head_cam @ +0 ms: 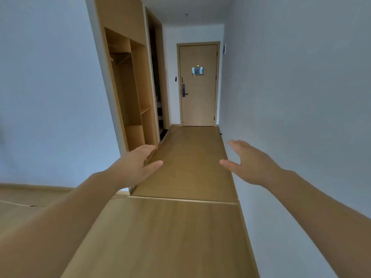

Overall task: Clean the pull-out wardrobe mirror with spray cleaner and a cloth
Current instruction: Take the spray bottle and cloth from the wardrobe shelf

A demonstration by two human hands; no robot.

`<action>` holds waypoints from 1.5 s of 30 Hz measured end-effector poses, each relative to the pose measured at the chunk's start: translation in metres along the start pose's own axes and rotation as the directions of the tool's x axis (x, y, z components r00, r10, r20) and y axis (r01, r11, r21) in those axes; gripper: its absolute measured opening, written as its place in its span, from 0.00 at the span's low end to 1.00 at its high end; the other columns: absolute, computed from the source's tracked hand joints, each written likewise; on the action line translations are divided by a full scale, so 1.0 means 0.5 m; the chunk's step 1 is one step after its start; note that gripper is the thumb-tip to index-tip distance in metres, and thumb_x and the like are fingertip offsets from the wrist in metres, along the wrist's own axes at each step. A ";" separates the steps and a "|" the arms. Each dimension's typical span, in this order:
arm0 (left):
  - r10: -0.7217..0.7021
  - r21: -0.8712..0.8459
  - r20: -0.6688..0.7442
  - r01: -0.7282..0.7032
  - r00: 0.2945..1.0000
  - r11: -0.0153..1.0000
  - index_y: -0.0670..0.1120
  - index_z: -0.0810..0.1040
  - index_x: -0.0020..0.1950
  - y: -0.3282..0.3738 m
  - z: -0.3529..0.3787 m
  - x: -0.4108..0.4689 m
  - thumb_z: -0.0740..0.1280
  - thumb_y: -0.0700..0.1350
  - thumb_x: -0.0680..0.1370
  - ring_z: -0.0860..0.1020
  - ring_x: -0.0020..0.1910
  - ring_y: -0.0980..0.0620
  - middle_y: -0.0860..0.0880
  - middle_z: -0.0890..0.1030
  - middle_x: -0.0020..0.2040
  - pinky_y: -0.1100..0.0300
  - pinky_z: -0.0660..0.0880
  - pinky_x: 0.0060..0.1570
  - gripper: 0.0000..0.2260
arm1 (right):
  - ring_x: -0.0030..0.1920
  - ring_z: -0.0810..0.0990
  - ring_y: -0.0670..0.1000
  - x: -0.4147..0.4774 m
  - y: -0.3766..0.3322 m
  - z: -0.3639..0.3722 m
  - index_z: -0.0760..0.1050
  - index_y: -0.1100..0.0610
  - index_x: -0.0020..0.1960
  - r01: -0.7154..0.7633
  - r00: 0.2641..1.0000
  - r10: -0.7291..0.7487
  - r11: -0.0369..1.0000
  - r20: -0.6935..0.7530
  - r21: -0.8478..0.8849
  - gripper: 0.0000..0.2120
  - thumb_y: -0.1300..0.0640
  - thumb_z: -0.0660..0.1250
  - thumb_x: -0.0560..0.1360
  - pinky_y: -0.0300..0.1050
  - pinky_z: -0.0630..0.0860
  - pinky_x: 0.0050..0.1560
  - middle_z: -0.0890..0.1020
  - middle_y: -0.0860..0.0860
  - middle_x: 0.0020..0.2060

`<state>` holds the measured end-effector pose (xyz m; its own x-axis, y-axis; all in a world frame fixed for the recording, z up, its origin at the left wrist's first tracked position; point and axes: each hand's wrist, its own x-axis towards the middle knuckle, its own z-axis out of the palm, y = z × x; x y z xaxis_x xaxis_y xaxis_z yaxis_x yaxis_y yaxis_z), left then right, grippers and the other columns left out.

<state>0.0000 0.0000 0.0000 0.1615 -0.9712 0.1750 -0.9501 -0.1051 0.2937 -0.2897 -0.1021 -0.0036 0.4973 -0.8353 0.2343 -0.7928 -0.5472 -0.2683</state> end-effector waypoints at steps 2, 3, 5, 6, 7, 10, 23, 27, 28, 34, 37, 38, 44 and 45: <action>-0.004 0.000 0.003 0.004 1.000 1.000 0.52 0.56 0.78 -0.019 0.011 0.052 0.58 0.60 0.80 0.63 0.74 0.49 0.53 0.59 0.78 0.54 0.65 0.69 0.29 | 0.75 0.60 0.51 0.046 0.017 0.018 0.50 0.51 0.79 -0.021 1.000 0.021 1.000 0.000 0.003 0.35 0.37 0.56 0.78 0.51 0.62 0.72 0.56 0.50 0.78; -0.014 0.009 0.005 0.014 1.000 1.000 0.52 0.56 0.78 -0.029 0.019 0.079 0.58 0.60 0.80 0.63 0.74 0.49 0.53 0.59 0.78 0.54 0.65 0.70 0.29 | 0.75 0.61 0.51 0.069 0.030 0.027 0.50 0.51 0.79 -0.031 1.000 0.031 1.000 0.002 -0.002 0.35 0.36 0.56 0.78 0.51 0.62 0.72 0.56 0.50 0.78; -0.026 0.023 0.024 0.025 0.999 0.999 0.52 0.56 0.78 -0.043 0.040 0.139 0.58 0.61 0.79 0.63 0.74 0.49 0.53 0.59 0.78 0.54 0.65 0.69 0.29 | 0.76 0.60 0.51 0.120 0.055 0.047 0.51 0.51 0.79 -0.038 0.999 0.039 0.999 0.026 -0.015 0.35 0.36 0.56 0.78 0.51 0.62 0.72 0.56 0.50 0.78; -0.028 0.020 0.031 0.027 0.999 0.999 0.53 0.56 0.78 -0.047 0.047 0.154 0.57 0.61 0.79 0.63 0.74 0.49 0.53 0.59 0.78 0.55 0.65 0.69 0.29 | 0.76 0.59 0.51 0.134 0.060 0.053 0.51 0.51 0.79 -0.041 0.999 0.042 0.999 0.029 -0.015 0.35 0.37 0.56 0.78 0.51 0.62 0.72 0.56 0.50 0.78; -0.031 0.014 0.031 0.031 0.999 0.999 0.53 0.56 0.78 -0.051 0.067 0.197 0.57 0.61 0.80 0.63 0.74 0.49 0.53 0.59 0.78 0.55 0.64 0.69 0.29 | 0.75 0.60 0.51 0.171 0.083 0.065 0.51 0.51 0.79 -0.038 0.999 0.038 0.999 0.034 -0.004 0.35 0.37 0.56 0.78 0.50 0.62 0.72 0.56 0.49 0.78; -0.041 0.020 0.013 0.041 0.999 0.999 0.53 0.56 0.78 -0.062 0.094 0.273 0.58 0.61 0.80 0.64 0.74 0.49 0.53 0.59 0.78 0.55 0.64 0.68 0.29 | 0.74 0.62 0.50 0.242 0.120 0.088 0.51 0.51 0.79 -0.005 0.999 0.005 1.000 0.039 0.001 0.35 0.38 0.56 0.78 0.50 0.63 0.71 0.56 0.49 0.78; -0.189 -0.018 0.035 0.189 0.981 0.982 0.53 0.57 0.78 -0.028 0.263 0.664 0.60 0.60 0.78 0.66 0.72 0.50 0.52 0.62 0.77 0.55 0.67 0.67 0.30 | 0.73 0.64 0.50 0.675 0.393 0.172 0.52 0.52 0.78 0.118 0.984 -0.125 0.991 0.130 0.060 0.34 0.38 0.58 0.78 0.52 0.67 0.69 0.58 0.48 0.77; -0.215 0.020 0.046 0.215 0.975 0.977 0.52 0.56 0.78 -0.041 0.299 0.740 0.59 0.60 0.79 0.65 0.73 0.49 0.52 0.61 0.78 0.54 0.66 0.68 0.30 | 0.74 0.62 0.50 0.769 0.432 0.215 0.52 0.51 0.78 0.143 0.974 -0.152 0.988 0.168 0.063 0.34 0.39 0.58 0.78 0.53 0.65 0.70 0.57 0.49 0.78; -0.227 0.018 0.046 0.226 0.973 0.974 0.52 0.56 0.78 -0.048 0.308 0.760 0.59 0.60 0.79 0.65 0.73 0.49 0.52 0.61 0.78 0.54 0.66 0.68 0.30 | 0.75 0.62 0.50 0.791 0.438 0.226 0.52 0.51 0.78 0.148 0.972 -0.157 0.987 0.175 0.064 0.34 0.39 0.58 0.78 0.53 0.65 0.71 0.57 0.49 0.77; -0.261 0.005 0.071 0.261 0.963 0.965 0.53 0.57 0.78 -0.115 0.367 0.884 0.60 0.60 0.79 0.65 0.73 0.48 0.52 0.61 0.77 0.52 0.66 0.69 0.29 | 0.75 0.60 0.50 0.937 0.458 0.304 0.53 0.52 0.78 0.187 0.956 -0.194 0.981 0.220 0.052 0.35 0.39 0.59 0.78 0.52 0.63 0.72 0.59 0.49 0.77; -0.260 -0.015 0.077 0.262 0.962 0.965 0.54 0.58 0.78 -0.172 0.400 0.962 0.60 0.60 0.78 0.67 0.71 0.48 0.52 0.63 0.77 0.51 0.69 0.68 0.29 | 0.75 0.61 0.50 1.028 0.461 0.347 0.52 0.52 0.78 0.204 0.947 -0.209 0.978 0.243 0.043 0.34 0.39 0.59 0.78 0.52 0.64 0.71 0.59 0.49 0.77; -0.257 -0.020 0.085 0.260 0.963 0.965 0.54 0.58 0.77 -0.194 0.411 0.991 0.60 0.61 0.78 0.68 0.71 0.48 0.52 0.63 0.76 0.50 0.70 0.68 0.30 | 0.75 0.61 0.50 1.063 0.461 0.362 0.52 0.51 0.78 0.210 0.944 -0.213 0.977 0.251 0.040 0.34 0.39 0.59 0.78 0.52 0.64 0.71 0.59 0.49 0.77; -0.267 -0.047 0.133 0.275 0.954 0.960 0.53 0.57 0.78 -0.309 0.442 1.181 0.61 0.59 0.79 0.67 0.72 0.49 0.52 0.63 0.77 0.51 0.68 0.69 0.29 | 0.75 0.61 0.50 1.287 0.445 0.440 0.52 0.52 0.79 0.226 0.929 -0.222 0.974 0.297 0.021 0.34 0.39 0.59 0.78 0.52 0.64 0.71 0.59 0.49 0.77; -0.262 -0.051 0.147 0.272 0.954 0.961 0.53 0.57 0.78 -0.326 0.441 1.211 0.61 0.59 0.79 0.67 0.72 0.49 0.52 0.63 0.76 0.51 0.68 0.69 0.29 | 0.75 0.60 0.50 1.319 0.444 0.451 0.53 0.52 0.78 0.220 0.929 -0.216 0.975 0.301 0.020 0.34 0.39 0.58 0.78 0.52 0.64 0.72 0.59 0.49 0.77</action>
<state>0.1940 -0.6180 -0.1494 0.3641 -0.9301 -0.0478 -0.8554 -0.3543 0.3777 -0.0581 -0.7865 -0.1195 0.7392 -0.6735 -0.0058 -0.6565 -0.7186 -0.2292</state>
